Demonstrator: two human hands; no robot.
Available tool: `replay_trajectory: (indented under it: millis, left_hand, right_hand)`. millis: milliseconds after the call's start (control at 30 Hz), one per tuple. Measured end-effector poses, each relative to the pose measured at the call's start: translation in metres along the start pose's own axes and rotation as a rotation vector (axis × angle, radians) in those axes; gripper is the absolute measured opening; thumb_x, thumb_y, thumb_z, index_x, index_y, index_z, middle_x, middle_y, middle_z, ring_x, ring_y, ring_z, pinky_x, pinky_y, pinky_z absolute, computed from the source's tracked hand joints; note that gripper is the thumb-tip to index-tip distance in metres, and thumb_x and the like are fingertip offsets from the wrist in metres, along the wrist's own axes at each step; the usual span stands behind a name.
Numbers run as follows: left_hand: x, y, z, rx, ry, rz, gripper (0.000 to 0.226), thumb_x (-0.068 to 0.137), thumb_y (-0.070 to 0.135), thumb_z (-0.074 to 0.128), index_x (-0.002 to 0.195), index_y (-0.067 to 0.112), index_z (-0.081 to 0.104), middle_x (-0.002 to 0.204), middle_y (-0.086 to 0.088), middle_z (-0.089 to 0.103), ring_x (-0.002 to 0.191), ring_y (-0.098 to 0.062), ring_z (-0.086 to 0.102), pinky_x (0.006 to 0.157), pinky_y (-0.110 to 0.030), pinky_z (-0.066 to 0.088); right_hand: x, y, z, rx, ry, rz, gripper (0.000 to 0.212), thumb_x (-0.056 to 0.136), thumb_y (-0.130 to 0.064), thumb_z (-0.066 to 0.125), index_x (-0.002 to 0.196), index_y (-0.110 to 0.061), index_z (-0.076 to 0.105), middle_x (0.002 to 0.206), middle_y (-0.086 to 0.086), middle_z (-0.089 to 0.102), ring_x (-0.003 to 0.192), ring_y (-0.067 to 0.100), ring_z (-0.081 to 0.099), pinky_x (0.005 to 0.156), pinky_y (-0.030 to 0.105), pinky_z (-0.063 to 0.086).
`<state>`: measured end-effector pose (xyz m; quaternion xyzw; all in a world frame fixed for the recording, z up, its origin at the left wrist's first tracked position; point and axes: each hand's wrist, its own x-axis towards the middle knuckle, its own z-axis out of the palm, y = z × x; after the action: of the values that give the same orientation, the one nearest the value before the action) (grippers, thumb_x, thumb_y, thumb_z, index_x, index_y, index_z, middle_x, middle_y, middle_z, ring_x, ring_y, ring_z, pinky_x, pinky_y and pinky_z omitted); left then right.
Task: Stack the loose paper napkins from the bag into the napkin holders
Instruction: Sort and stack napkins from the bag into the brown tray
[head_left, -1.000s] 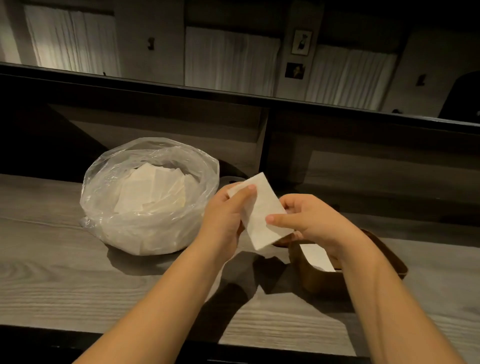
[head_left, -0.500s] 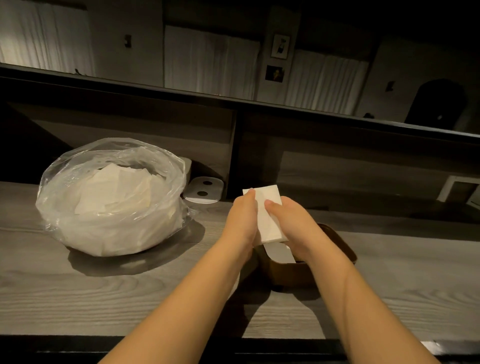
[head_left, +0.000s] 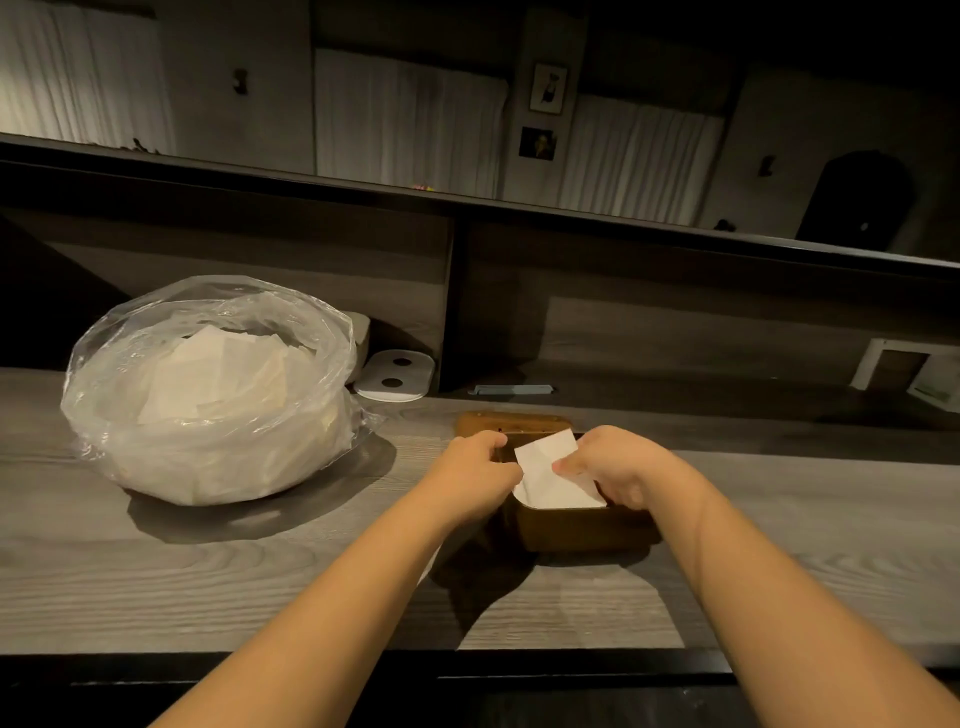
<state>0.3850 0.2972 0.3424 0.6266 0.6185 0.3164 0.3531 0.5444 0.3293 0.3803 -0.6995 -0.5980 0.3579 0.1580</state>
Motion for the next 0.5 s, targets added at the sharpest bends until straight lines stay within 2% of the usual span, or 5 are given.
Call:
replay_trajectory:
  millis: [67,133,233,333,500]
  left_hand:
    - [-0.001,0.001,0.001,0.008,0.001,0.015,0.059,0.096,0.019,0.056,0.151,0.022,0.035,0.147,-0.006,0.044,0.089,-0.003,0.050,0.073,-0.018,0.043]
    - [-0.001,0.001,0.002,0.005,0.020,0.027,0.058,0.097,0.018,0.055,0.151,0.021,0.035,0.147,-0.007,0.045,0.078,0.001,0.047,0.068,-0.018,0.043]
    - [-0.003,0.000,0.000,-0.004,0.017,0.043,0.058,0.098,0.019,0.054,0.152,0.019,0.034,0.151,-0.007,0.042,0.104,-0.009,0.055,0.083,-0.024,0.046]
    - [-0.004,-0.002,-0.001,-0.003,-0.006,0.058,0.058,0.099,0.021,0.054,0.153,0.020,0.033,0.154,-0.006,0.040,0.121,-0.016,0.051,0.083,-0.024,0.043]
    - [0.000,-0.004,-0.001,0.033,0.006,0.059,0.060,0.097,0.022,0.054,0.153,0.021,0.032,0.155,-0.008,0.037,0.091,-0.007,0.052,0.084,-0.026,0.052]
  right_hand:
    - [0.004,-0.002,0.002,0.023,-0.038,0.008,0.060,0.091,-0.019,0.067,0.145,-0.010,0.041,0.148,0.010,0.044,0.133,0.032,0.043,0.104,0.043,0.041]
    - [0.007,-0.005,0.006,0.054,-0.053,0.002,0.060,0.092,-0.015,0.067,0.145,-0.008,0.040,0.149,0.011,0.042,0.134,0.033,0.042,0.106,0.044,0.042]
    - [0.008,-0.007,0.016,-0.002,-0.030,-0.005,0.051,0.092,-0.015,0.066,0.138,-0.007,0.046,0.140,0.012,0.049,0.126,0.030,0.048,0.103,0.041,0.045]
    - [0.007,-0.010,0.014,0.065,-0.058,0.037,0.051,0.095,-0.017,0.063,0.141,-0.008,0.044,0.141,0.014,0.048,0.127,0.031,0.049,0.098,0.038,0.048]
    - [0.000,-0.009,0.005,0.182,-0.088,0.099,0.055,0.098,-0.016,0.057,0.148,-0.011,0.033,0.148,0.016,0.042,0.130,0.034,0.047,0.084,0.036,0.050]
